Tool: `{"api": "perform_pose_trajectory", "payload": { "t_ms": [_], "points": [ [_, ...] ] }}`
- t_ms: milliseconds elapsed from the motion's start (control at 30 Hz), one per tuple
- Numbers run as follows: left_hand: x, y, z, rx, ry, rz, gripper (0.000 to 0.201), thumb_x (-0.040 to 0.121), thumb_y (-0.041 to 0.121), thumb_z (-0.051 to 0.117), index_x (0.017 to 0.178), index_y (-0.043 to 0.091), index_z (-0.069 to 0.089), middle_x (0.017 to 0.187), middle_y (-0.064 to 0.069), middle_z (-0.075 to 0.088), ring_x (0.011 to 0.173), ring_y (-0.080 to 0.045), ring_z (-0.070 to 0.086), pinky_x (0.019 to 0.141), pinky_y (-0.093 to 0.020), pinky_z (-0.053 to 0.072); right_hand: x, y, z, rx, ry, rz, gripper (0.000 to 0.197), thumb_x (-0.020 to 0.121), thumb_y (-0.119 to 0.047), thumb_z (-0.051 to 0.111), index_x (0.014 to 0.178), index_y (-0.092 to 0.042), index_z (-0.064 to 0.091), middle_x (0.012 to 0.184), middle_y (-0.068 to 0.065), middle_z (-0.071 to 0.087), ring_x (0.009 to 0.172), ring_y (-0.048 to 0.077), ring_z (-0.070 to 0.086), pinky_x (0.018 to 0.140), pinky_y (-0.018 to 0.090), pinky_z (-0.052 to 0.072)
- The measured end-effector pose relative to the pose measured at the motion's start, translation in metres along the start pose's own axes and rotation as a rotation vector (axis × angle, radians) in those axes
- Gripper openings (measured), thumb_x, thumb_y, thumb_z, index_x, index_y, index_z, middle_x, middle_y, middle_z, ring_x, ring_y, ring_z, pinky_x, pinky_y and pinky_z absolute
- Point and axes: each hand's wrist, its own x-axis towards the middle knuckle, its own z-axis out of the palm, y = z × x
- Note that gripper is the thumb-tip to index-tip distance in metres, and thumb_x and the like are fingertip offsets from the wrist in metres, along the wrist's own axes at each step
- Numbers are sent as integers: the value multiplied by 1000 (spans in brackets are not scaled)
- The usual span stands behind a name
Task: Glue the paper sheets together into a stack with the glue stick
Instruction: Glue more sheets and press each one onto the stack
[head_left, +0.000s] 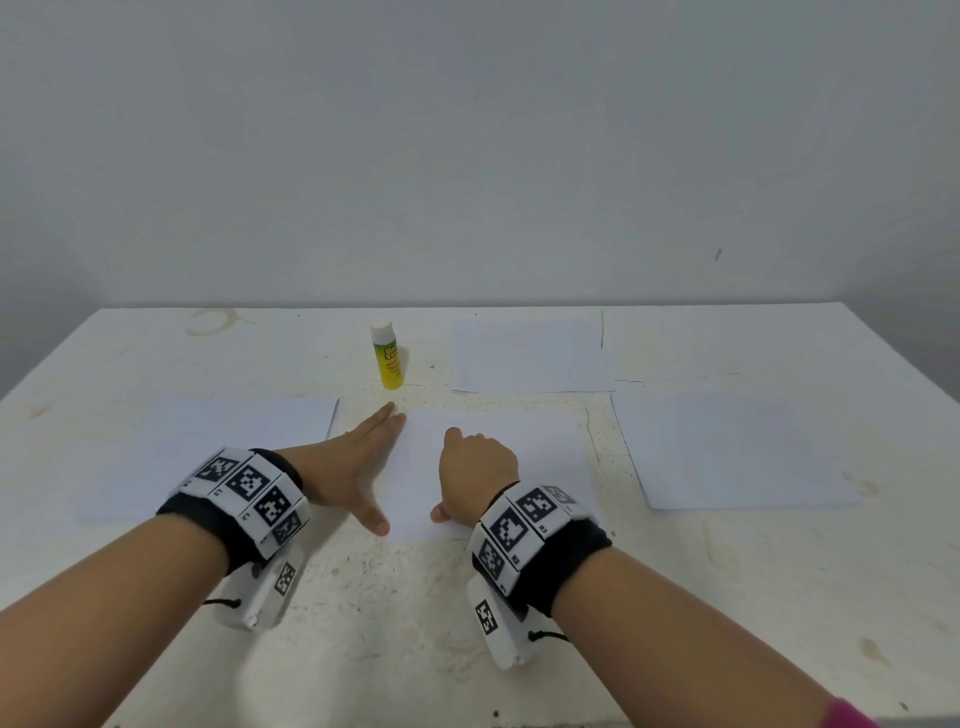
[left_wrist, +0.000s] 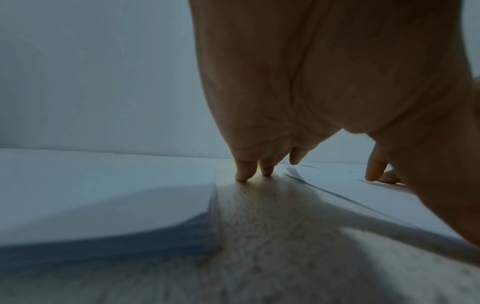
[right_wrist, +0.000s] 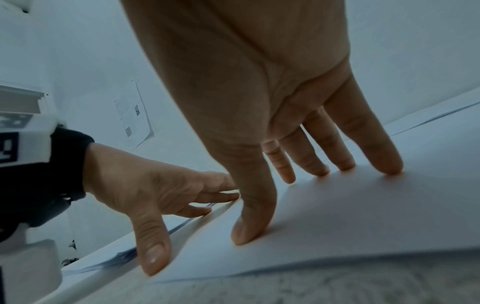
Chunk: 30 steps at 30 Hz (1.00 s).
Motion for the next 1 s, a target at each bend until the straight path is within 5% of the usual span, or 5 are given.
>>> {"api": "perform_pose_trajectory", "payload": {
  "t_ms": [100, 267, 533, 900, 1000],
  "points": [
    [-2, 3, 1, -28, 42, 8, 156, 30, 93, 58, 153, 18, 0, 157, 1, -24, 146, -12, -14, 116, -25, 2, 2, 1, 1, 18, 15, 13, 58, 87, -30, 68, 128, -2, 38, 126, 11, 53, 117, 27, 52, 91, 31, 40],
    [-4, 9, 2, 44, 138, 13, 95, 64, 43, 85, 144, 32, 34, 154, 13, -30, 146, -14, 11, 112, -31, 29, 0, 2, -2, -11, -4, -22, 62, 89, -39, 64, 132, -4, 38, 129, 10, 50, 121, 27, 49, 95, 32, 39],
    [-5, 3, 7, 188, 91, 17, 92, 76, 53, 71, 151, 33, 21, 159, 15, -6, 147, -7, -5, 120, -32, 9, 5, 2, 0, -22, -29, -18, 83, 69, -55, 77, 124, -5, 41, 119, 7, 58, 111, 24, 56, 84, 29, 41],
    [-4, 13, 1, 297, 68, -5, 66, 94, 50, 50, 151, 30, 24, 160, 13, 8, 147, -10, 7, 116, -29, 14, 3, 4, 0, -40, -7, -56, 89, 65, -60, 77, 123, -4, 41, 115, 6, 58, 109, 23, 57, 78, 27, 38],
    [-6, 9, 0, 238, 35, 14, 85, 82, 78, 31, 151, 29, 24, 160, 12, 9, 147, -10, 6, 116, -28, 10, 1, 2, 0, -41, -11, -82, 86, 66, -63, 75, 120, -4, 44, 112, 6, 59, 106, 23, 57, 79, 27, 38]
  ]
}}
